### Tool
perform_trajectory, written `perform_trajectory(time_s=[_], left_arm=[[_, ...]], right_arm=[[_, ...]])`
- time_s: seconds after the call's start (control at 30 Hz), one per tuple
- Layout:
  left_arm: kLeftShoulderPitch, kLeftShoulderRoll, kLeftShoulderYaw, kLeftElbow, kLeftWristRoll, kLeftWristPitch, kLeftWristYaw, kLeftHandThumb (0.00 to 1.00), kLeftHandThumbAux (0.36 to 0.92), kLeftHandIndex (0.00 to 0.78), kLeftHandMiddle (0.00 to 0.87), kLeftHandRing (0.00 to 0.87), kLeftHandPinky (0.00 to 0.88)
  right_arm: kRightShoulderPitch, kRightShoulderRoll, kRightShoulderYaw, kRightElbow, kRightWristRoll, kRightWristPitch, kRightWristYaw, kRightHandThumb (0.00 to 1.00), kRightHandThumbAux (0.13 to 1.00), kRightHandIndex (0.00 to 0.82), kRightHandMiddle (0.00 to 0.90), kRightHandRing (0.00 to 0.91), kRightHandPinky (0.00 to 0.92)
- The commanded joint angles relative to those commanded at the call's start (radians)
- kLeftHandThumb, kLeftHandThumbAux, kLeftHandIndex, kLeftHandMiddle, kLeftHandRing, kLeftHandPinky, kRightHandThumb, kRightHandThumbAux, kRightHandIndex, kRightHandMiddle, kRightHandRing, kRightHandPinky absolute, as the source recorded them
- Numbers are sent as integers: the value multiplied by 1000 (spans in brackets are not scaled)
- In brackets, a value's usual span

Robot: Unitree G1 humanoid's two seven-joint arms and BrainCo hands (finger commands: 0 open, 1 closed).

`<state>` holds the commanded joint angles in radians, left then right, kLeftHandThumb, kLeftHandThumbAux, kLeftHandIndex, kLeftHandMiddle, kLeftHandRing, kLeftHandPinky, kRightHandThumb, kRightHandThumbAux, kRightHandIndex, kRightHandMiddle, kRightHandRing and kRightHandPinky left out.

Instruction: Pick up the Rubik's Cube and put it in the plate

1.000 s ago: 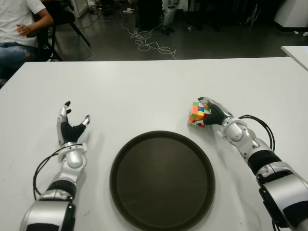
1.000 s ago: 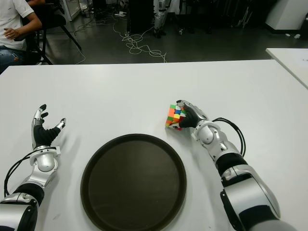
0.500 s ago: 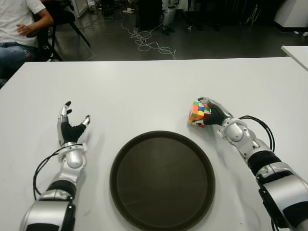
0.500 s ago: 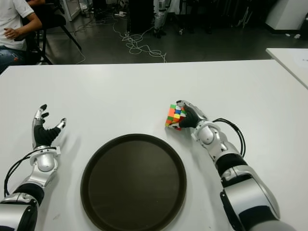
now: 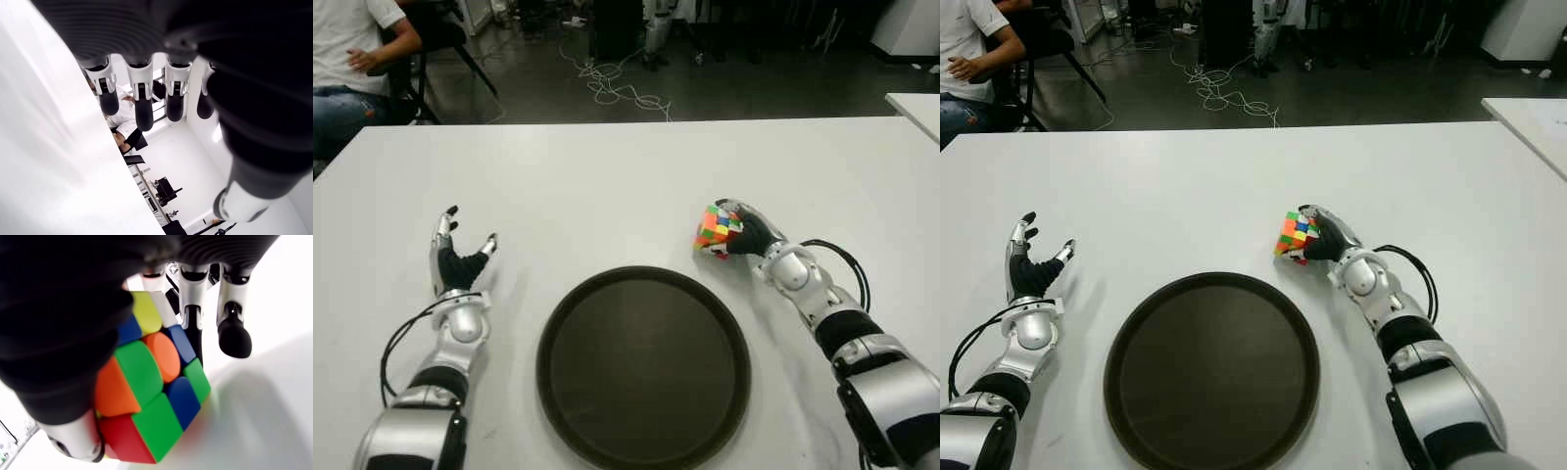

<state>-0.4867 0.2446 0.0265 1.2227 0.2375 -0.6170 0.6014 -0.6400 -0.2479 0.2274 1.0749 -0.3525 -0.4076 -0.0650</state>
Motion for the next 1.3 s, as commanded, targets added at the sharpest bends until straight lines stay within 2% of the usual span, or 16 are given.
perform_trajectory(time_s=[0.2,0.6,0.77,0.93,1.13,1.3], left_arm=[[0,2,-1,1,2,-7,-2,0,780,143,146,142,116],[0,-1,1,-3,-1,-3,-6,0,791,130,132,134,108],[0,-3,1,-4,-2,-6,-9,0,800,126,134,132,104],[1,-4,0,-6,-1,-15,-6,0,800,135,137,147,144],[1,-5,2,-7,-2,-19,-3,0,802,135,134,142,119],[1,-7,4,-7,-5,-15,-2,0,779,131,140,147,121]], right_arm=[[15,11,-42,-17,41,-121,-35,153,783,652,812,829,815],[28,53,-117,-64,151,-244,16,192,735,629,831,850,837],[39,70,-135,-108,182,-260,41,212,724,610,827,848,838],[56,85,-151,-161,215,-271,71,268,714,601,819,844,836],[89,97,-165,-240,243,-253,104,313,720,613,820,844,836],[113,104,-173,-306,266,-225,133,334,726,639,829,847,838]])
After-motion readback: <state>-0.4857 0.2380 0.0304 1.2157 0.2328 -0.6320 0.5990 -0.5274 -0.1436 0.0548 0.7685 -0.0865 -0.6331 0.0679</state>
